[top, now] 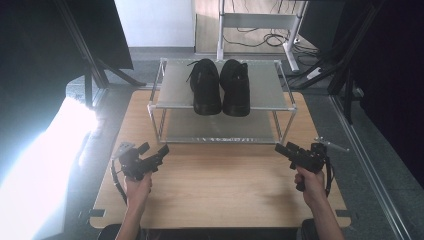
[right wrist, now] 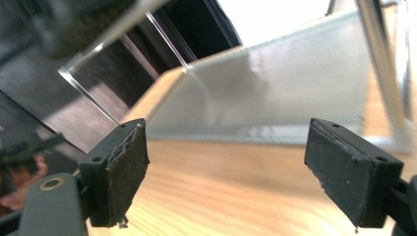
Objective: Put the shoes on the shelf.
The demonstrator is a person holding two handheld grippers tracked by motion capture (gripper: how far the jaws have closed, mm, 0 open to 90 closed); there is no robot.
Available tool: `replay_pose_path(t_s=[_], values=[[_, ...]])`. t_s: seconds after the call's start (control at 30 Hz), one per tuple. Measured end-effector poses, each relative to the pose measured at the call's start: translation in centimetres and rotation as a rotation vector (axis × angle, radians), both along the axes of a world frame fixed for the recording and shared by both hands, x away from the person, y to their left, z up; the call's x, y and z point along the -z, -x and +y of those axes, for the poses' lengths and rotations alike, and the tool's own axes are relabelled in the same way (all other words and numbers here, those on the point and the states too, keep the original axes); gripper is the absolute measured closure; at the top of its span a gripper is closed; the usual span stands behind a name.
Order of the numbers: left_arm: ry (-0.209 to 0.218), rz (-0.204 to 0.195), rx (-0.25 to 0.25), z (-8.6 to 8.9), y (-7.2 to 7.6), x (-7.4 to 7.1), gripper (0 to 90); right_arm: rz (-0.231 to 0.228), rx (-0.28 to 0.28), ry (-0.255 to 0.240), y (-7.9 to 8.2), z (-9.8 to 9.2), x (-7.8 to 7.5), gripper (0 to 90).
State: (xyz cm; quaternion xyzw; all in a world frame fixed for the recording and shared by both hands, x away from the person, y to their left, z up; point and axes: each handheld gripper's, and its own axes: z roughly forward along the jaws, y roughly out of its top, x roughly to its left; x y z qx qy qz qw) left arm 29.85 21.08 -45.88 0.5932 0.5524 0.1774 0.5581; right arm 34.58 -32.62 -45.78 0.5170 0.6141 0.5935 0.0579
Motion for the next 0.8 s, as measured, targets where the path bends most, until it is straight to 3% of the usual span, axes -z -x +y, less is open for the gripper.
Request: replay_pose_path(t_s=[0.03, 0.1, 0.13, 0.17, 0.2, 0.3, 0.33, 0.37, 0.43, 0.5, 0.53, 0.57, 0.6, 0.63, 0.67, 0.7, 0.8], values=[[-0.017, 0.004, 0.001, 0.0, 0.2, 0.2, 9.2, 0.000, 0.000, 0.000, 0.0, 0.0, 0.0, 16.0], [-0.070, 0.018, 0.007, 0.0, 0.7, 0.6, 8.6, 0.003, 0.000, 0.067, 0.7, -0.3, 0.6, 14.0], [-0.095, 0.023, 0.011, -0.1, 0.9, 0.9, 8.6, 0.003, 0.000, 0.067, 0.7, -0.3, 0.6, 14.0], [-0.142, 0.036, 0.018, -0.4, 1.4, 1.3, 8.5, 0.008, -0.005, 0.124, 1.1, -0.4, 0.9, 13.6], [-0.142, 0.036, 0.018, -0.4, 1.4, 1.3, 8.4, 0.008, -0.004, 0.145, 1.3, -0.4, 1.0, 13.4], [-0.197, 0.070, 0.031, -0.8, 1.9, 2.1, 8.1, 0.006, -0.002, 0.207, 1.7, -0.3, 1.2, 13.0], [-0.211, 0.091, 0.039, -0.9, 2.0, 2.5, 8.1, 0.015, 0.004, 0.273, 2.2, -0.2, 1.5, 11.4], [-0.220, 0.113, 0.051, -1.1, 2.1, 2.8, 8.0, 0.019, 0.003, 0.307, 2.3, -0.1, 1.7, 10.7], [-0.251, 0.156, 0.064, -1.3, 2.2, 3.4, 7.9, 0.020, 0.002, 0.329, 2.4, 0.0, 1.8, 9.9], [-0.308, 0.204, 0.076, -1.7, 2.4, 4.2, 7.7, 0.029, -0.013, 0.394, 2.7, 0.4, 2.3, 9.0], [-0.323, 0.215, 0.083, -1.8, 2.4, 4.3, 7.4, 0.033, -0.022, 0.450, 2.9, 0.7, 2.6, 8.6], [-0.343, 0.228, 0.086, -1.9, 2.4, 4.5, 7.4, 0.033, -0.022, 0.450, 2.9, 0.7, 2.6, 8.6], [-0.360, 0.238, 0.091, -2.1, 2.4, 4.6, 7.4, 0.033, -0.027, 0.481, 3.0, 0.9, 2.8, 8.3], [-0.398, 0.250, 0.089, -2.4, 2.4, 4.6, 7.4, 0.038, -0.044, 0.540, 3.1, 1.4, 3.2, 7.8], [-0.398, 0.250, 0.089, -2.4, 2.4, 4.6, 7.4, 0.038, -0.044, 0.540, 3.1, 1.4, 3.2, 7.8], [-0.424, 0.255, 0.095, -2.7, 2.4, 4.7, 7.4, 0.042, -0.050, 0.552, 3.2, 1.6, 3.3, 7.7], [-0.474, 0.279, 0.114, -3.4, 2.2, 5.0, 7.1, 0.048, -0.101, 0.628, 3.4, 2.9, 3.8, 6.6]])
